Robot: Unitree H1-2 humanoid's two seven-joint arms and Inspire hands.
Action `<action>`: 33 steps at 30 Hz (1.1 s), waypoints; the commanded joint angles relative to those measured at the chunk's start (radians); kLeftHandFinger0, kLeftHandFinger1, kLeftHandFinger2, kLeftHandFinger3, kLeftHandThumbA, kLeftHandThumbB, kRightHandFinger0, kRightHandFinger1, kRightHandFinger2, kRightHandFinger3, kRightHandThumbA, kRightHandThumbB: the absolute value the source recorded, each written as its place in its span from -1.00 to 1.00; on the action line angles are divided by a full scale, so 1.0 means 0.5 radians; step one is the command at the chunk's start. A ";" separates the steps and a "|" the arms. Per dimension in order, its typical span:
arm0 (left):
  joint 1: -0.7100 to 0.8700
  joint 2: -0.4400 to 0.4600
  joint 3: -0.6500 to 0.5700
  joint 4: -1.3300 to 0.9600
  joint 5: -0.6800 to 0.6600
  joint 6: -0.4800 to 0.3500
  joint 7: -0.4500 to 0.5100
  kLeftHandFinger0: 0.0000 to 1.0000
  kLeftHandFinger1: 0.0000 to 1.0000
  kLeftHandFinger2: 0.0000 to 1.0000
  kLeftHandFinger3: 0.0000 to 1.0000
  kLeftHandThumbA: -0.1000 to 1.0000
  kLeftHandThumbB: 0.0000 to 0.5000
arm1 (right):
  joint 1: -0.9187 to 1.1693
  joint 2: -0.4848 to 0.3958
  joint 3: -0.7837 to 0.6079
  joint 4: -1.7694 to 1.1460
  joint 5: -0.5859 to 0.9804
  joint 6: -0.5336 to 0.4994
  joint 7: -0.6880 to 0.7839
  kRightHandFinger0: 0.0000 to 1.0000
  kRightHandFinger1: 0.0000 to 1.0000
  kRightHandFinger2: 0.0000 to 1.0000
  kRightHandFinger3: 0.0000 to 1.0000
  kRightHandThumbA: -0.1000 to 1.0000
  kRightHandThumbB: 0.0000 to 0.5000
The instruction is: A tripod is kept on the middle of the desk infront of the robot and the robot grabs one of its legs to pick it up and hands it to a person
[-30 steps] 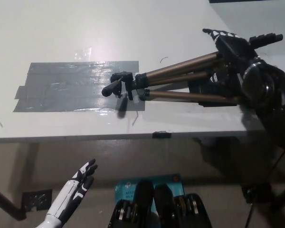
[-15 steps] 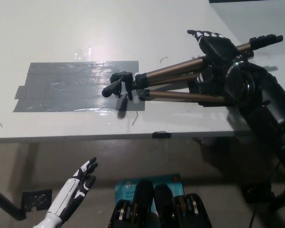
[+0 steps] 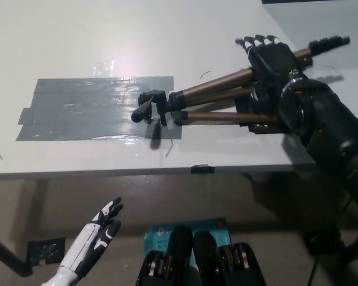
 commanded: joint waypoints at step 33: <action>-0.104 0.022 0.001 0.003 -0.005 -0.092 -0.021 1.00 1.00 1.00 1.00 1.00 0.01 | -0.331 -0.078 -0.120 0.253 -0.038 -0.675 -1.161 -1.00 -0.02 0.81 0.91 -1.00 -0.29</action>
